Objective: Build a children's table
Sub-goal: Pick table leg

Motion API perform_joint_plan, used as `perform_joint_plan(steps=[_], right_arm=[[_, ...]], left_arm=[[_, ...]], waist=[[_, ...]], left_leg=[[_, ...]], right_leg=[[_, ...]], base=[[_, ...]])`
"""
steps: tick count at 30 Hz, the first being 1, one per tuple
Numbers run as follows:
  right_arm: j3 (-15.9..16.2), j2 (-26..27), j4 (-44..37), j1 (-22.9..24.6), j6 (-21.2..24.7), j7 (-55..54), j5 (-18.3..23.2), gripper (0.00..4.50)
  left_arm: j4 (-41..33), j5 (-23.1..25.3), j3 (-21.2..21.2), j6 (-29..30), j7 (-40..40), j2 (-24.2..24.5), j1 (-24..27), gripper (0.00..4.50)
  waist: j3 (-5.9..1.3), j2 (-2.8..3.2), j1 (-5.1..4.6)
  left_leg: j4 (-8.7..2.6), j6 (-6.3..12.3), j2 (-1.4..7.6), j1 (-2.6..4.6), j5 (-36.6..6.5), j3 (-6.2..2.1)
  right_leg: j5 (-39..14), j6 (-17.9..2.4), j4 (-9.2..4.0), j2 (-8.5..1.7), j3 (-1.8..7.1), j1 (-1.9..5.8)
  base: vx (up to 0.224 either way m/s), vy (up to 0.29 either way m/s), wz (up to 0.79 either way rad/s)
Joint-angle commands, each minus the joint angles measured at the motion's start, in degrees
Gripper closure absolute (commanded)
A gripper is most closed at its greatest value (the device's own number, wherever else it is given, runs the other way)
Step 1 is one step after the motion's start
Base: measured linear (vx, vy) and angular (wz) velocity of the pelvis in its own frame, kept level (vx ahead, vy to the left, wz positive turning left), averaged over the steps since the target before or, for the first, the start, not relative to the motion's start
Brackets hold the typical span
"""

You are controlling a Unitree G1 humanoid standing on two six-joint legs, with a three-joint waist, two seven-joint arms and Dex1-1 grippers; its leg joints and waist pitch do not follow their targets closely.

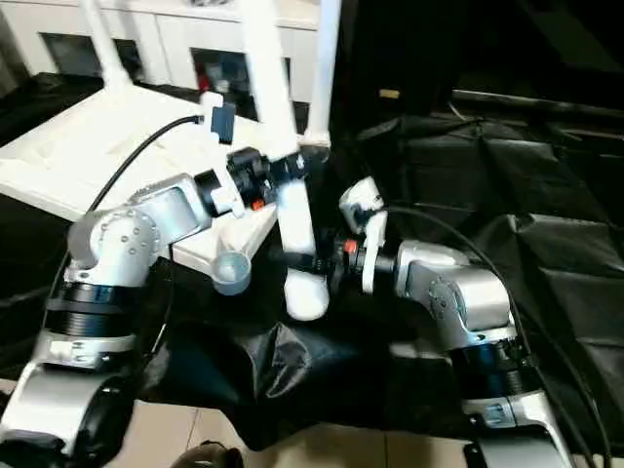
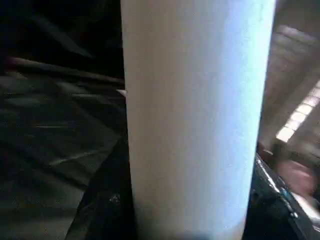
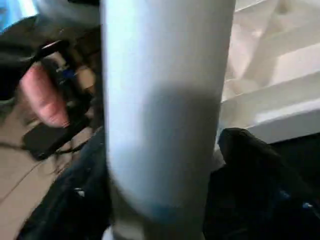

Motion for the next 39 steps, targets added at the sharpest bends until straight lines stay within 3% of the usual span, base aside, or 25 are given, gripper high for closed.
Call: perform_joint_plan(steps=[1, 6, 7, 15, 17, 19, 22, 24, 25, 27, 30, 31, 39], right_arm=[[1.0, -1.95, -0.96, -0.92, 1.29, 1.95, 0.4, 1.06], [3.49, -2.66, -0.88, -1.17, 1.11, 3.71, -0.76, 1.06], [3.42, -2.45, -0.68, -1.26, 1.09, 3.43, -0.83, 1.33], [2.93, -1.22, -0.2, -1.36, 0.6, 0.98, -0.82, 1.77], [2.53, -0.47, -0.29, -1.25, 0.41, -0.46, -0.85, 1.97], [1.96, 0.93, -0.36, -1.08, -0.38, -3.14, -1.48, 2.12], [1.17, 2.39, -0.17, -1.2, -0.87, -5.92, -2.11, 2.37], [0.51, 3.97, 0.2, -1.52, -1.77, -9.26, -3.19, 2.49], [0.0, 5.33, 0.33, -1.78, -2.84, -12.12, -3.86, 2.52], [-0.43, 6.21, 0.49, -2.1, -3.04, -13.88, -4.04, 2.55], [-1.16, 8.04, 0.92, -2.79, -3.3, -17.21, -4.28, 2.57], [-1.27, 8.99, 1.34, -3.08, -4.27, -18.66, -4.93, 2.58], [-0.97, 10.66, 1.91, -3.64, -5.71, -21.64, -6.38, 2.59]], left_arm=[[-3.21, -3.92, -1.52, 2.44, -6.86, 1.39, -0.44, 2.66], [-3.36, -4.84, -2.3, 2.27, -10.17, 1.87, -0.93, 2.66], [-3.32, -4.89, -2.28, 2.26, -10.22, 1.87, -0.98, 2.67], [-2.84, -4.27, -1.67, 1.89, -9.55, 1.84, -0.67, 2.67], [-0.81, -4.11, 0.09, 2.26, -6.32, 0.82, -1.34, 2.67], [-1.26, -2.69, 0.07, 0.69, -4.81, 0.61, -0.84, 1.97], [-1.72, -0.21, -0.14, -1.94, -1.48, -0.24, -0.32, 1.85], [-0.38, 3.76, 0.03, -3.64, 5.98, -1.62, -0.52, 1.56], [1.29, 7.44, 0.77, -4.74, 13.82, -3.01, -0.8, 1.5], [2.48, 9.7, 1.38, -4.93, 19.02, -3.83, -0.99, 1.48], [3.6, 11.81, 2.95, -5.79, 26.1, -5.57, -0.91, 1.48], [3.82, 11.91, 3.89, -6.46, 28.47, -6.58, -0.89, 1.72], [2.85, 11.71, 4.29, -8.16, 30.8, -8.97, -0.73, 2.31]], waist=[[-4.76, -0.83, 0.16], [-4.8, -0.93, 0.12], [-4.82, -0.88, 0.2], [-4.89, -0.81, 0.23], [-4.88, -0.87, 0.14], [-4.98, -0.88, 0.24], [-5.03, -0.82, 0.18], [-5.04, -0.69, 0.14], [-5.08, -0.5, 0.13], [-5.06, -0.77, 0.02], [-5.01, -0.76, 0.06], [-5.05, -0.5, 0.21], [-5.05, -0.28, 0.19]], left_leg=[[-3.73, 2.62, 4.9, 2.04, -1.51, -2.33], [-3.7, 2.75, 4.9, 2.06, -1.12, -2.32], [-3.71, 2.55, 4.97, 2.16, -1.28, -2.33], [-3.78, 1.67, 4.96, 2.14, -1.8, -2.38], [-3.78, 1.38, 4.97, 2.2, -1.78, -2.4], [-3.79, 1.26, 5.0, 2.2, -1.5, -2.46], [-3.74, 1.12, 5.05, 2.26, -1.04, -2.43], [-3.8, 0.89, 5.14, 2.14, -1.52, -2.53], [-3.85, 0.59, 5.2, 2.21, -2.03, -2.62], [-3.9, 0.18, 5.12, 2.18, -2.7, -2.64], [-3.88, -0.16, 5.01, 2.19, -3.04, -2.58], [-3.9, -0.22, 5.0, 2.1, -2.8, -2.66], [-3.96, -0.58, 5.08, 2.25, -3.04, -2.68]], right_leg=[[4.41, -14.68, -3.79, -6.06, 3.65, 2.35], [5.71, -15.1, -3.62, -6.03, 3.63, 2.32], [5.6, -15.17, -3.59, -6.03, 3.64, 2.24], [5.58, -15.16, -3.51, -6.06, 3.61, 2.33], [6.19, -15.34, -3.52, -6.02, 3.61, 2.29], [6.38, -15.34, -3.47, -6.13, 3.6, 2.4], [7.56, -15.39, -3.43, -6.06, 3.64, 2.26], [7.81, -15.14, -3.43, -6.11, 3.68, 2.39], [7.57, -14.94, -3.47, -6.17, 3.65, 2.49], [7.02, -14.43, -3.65, -6.12, 3.71, 2.58], [6.21, -14.3, -3.85, -6.13, 3.73, 2.53], [6.38, -14.21, -3.73, -6.16, 3.71, 2.62], [7.89, -13.89, -3.74, -6.03, 3.72, 2.44]], base=[[0.0, 0.0, 0.0], [0.0, 0.0, 0.0], [0.0, 0.0, 0.0], [0.0, 0.0, 0.0], [0.0, 0.0, 0.0], [0.0, 0.0, 0.0], [0.0, 0.0, 0.0], [0.0, 0.0, 0.0], [0.0, 0.0, 0.0], [0.0, 0.0, 0.0], [0.0, 0.0, 0.0], [0.0, 0.0, 0.0], [0.0, 0.0, 0.0]])
